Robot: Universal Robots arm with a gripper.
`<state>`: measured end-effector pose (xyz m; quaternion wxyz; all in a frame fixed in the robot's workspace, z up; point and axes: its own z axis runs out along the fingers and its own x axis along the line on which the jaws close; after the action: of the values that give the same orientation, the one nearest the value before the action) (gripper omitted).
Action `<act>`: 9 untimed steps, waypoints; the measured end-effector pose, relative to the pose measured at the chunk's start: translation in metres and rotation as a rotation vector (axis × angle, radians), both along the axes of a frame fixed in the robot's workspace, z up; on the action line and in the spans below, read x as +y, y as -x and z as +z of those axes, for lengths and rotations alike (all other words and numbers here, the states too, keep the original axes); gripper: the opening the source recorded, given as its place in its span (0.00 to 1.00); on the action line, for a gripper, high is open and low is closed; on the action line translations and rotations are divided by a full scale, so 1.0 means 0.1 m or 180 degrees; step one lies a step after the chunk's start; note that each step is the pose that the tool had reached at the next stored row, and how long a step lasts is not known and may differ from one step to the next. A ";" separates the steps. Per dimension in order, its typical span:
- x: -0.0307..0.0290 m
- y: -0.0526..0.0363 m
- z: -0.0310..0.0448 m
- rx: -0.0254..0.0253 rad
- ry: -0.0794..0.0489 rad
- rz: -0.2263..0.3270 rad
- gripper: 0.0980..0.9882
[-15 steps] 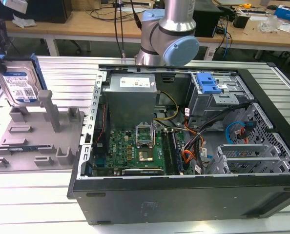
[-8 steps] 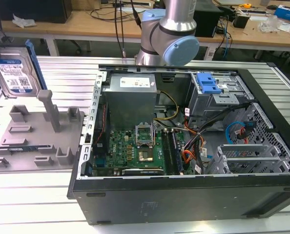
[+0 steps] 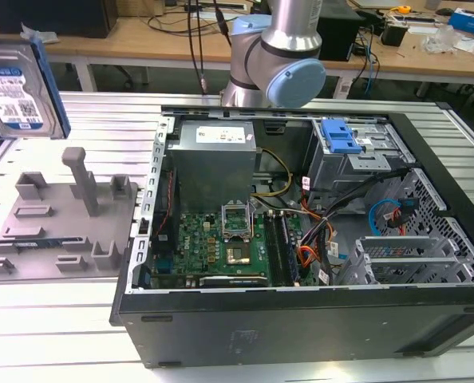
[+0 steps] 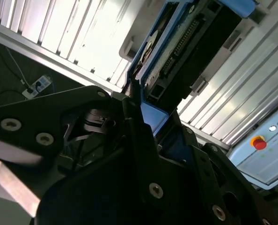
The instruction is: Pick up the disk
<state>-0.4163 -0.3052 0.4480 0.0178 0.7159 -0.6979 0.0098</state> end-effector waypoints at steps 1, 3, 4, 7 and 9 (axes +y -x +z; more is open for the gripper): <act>0.000 0.000 0.076 0.0000 -0.0001 0.0000 0.30; 0.000 0.000 0.192 0.0000 -0.0002 0.0000 0.30; 0.000 0.000 0.239 0.0000 -0.0002 0.0000 0.30; 0.000 0.000 0.385 -0.0001 -0.0004 0.0000 0.30; -0.001 0.000 0.506 -0.0001 -0.0007 0.0000 0.30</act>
<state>-0.4162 -0.3053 0.4986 0.0169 0.7159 -0.6980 0.0091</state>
